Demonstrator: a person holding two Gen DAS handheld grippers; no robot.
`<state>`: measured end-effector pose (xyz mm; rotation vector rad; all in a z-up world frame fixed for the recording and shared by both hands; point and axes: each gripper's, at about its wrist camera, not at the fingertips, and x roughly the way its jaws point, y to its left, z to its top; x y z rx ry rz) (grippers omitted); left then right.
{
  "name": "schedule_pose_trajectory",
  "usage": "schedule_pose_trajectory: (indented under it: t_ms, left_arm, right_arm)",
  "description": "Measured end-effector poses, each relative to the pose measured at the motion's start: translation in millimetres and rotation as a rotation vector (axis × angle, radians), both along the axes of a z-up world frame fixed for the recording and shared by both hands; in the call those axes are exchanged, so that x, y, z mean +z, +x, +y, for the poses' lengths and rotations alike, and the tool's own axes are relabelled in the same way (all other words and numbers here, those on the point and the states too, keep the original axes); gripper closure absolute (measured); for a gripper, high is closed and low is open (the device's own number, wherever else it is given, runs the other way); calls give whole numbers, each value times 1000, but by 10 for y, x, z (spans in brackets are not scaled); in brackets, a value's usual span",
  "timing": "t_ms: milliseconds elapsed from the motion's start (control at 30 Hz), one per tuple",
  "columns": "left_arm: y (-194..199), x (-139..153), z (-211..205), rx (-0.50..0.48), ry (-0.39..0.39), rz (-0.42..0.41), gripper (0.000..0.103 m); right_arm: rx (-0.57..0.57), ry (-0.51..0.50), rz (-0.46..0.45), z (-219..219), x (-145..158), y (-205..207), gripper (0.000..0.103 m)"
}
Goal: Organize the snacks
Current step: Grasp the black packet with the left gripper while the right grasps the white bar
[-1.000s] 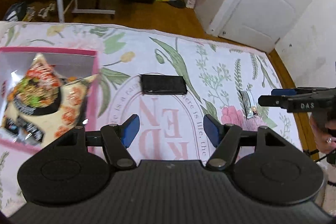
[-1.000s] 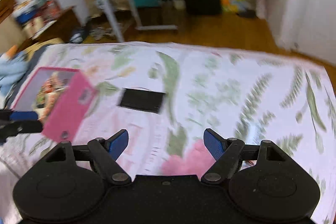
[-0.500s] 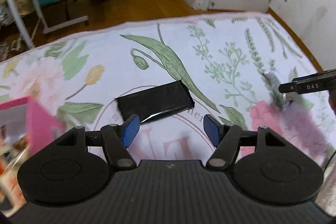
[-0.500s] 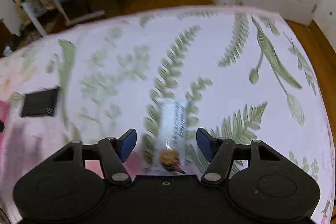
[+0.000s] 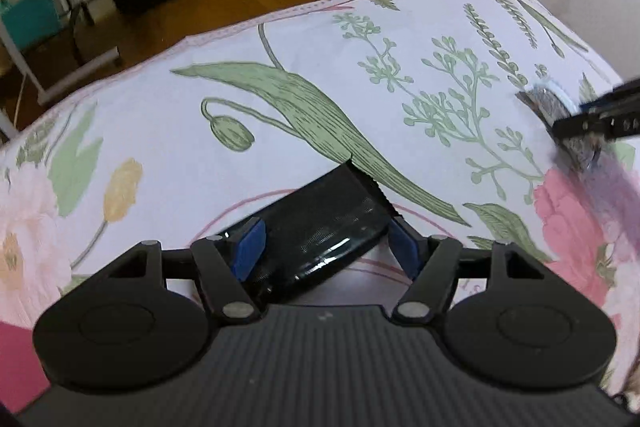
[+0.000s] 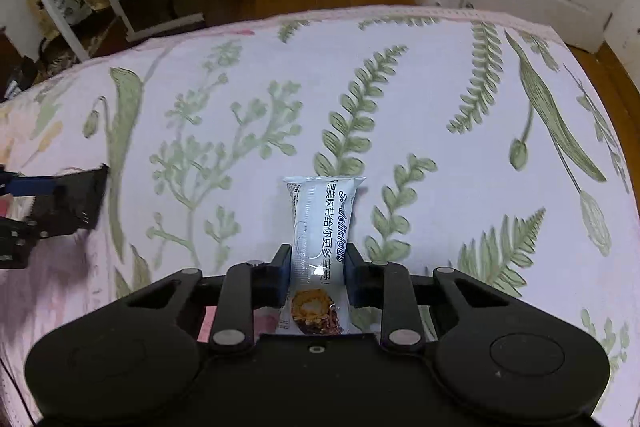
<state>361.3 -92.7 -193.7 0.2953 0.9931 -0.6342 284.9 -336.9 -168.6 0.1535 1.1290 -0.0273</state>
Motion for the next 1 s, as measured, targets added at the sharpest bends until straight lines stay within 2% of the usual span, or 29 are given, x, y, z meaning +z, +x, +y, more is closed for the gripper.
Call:
schedule_pose_trajectory:
  t_ms: [67, 167, 267, 333, 433, 500, 633, 667, 700, 767, 800, 900, 967, 1000]
  left_arm:
    - [-21, -40, -25, -33, 43, -42, 23]
    - [-12, -131, -34, -49, 95, -81, 20]
    - [21, -130, -24, -45, 89, -73, 21]
    - [43, -102, -31, -36, 94, -45, 26]
    - [65, 3, -42, -3, 76, 23, 45]
    - [87, 45, -39, 45, 70, 90, 47]
    - [143, 85, 33, 145, -7, 229, 50]
    - [143, 95, 45, 159, -22, 242, 50]
    - [138, 108, 51, 167, -29, 229, 50]
    - [109, 128, 30, 173, 9, 126, 49]
    - [90, 123, 7, 144, 38, 67, 48]
    - [66, 44, -16, 82, 72, 8, 44]
    - [53, 24, -54, 50, 74, -68, 32]
    - [40, 16, -70, 40, 77, -125, 31]
  right_arm:
    - [19, 37, -28, 25, 45, 2, 73]
    - [51, 89, -51, 71, 83, 2, 73]
    - [86, 118, -53, 142, 96, -19, 73]
    - [107, 118, -50, 198, 85, -23, 73]
    - [131, 126, -45, 273, 82, -45, 73]
    - [143, 127, -40, 305, 84, -62, 73]
    - [157, 123, -35, 364, 76, -92, 73]
    - [161, 125, -34, 384, 77, -100, 73]
    - [165, 125, -35, 405, 78, -105, 73]
    - [172, 129, -36, 453, 85, -113, 73]
    - [174, 133, -36, 477, 86, -118, 73]
    - [182, 144, -30, 550, 75, -119, 73]
    - [182, 152, -25, 593, 61, -119, 73]
    - [185, 155, -22, 611, 51, -119, 73]
